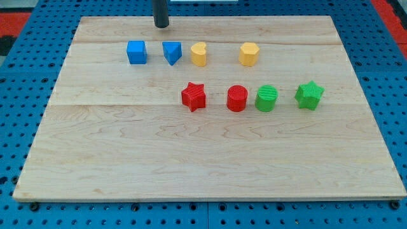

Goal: Point your arm at blue triangle

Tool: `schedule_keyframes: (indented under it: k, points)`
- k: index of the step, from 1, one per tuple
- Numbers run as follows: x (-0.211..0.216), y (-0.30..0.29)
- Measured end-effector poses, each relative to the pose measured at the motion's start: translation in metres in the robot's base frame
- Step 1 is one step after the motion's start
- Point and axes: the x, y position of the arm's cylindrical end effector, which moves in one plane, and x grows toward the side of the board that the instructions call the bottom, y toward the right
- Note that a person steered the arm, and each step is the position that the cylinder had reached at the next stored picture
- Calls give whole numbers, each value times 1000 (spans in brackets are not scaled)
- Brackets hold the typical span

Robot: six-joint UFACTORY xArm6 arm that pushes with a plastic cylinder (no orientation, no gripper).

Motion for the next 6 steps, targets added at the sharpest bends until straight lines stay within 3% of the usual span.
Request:
schedule_keyframes:
  k: [2,6]
  points:
    - [0,0]
    - [60,36]
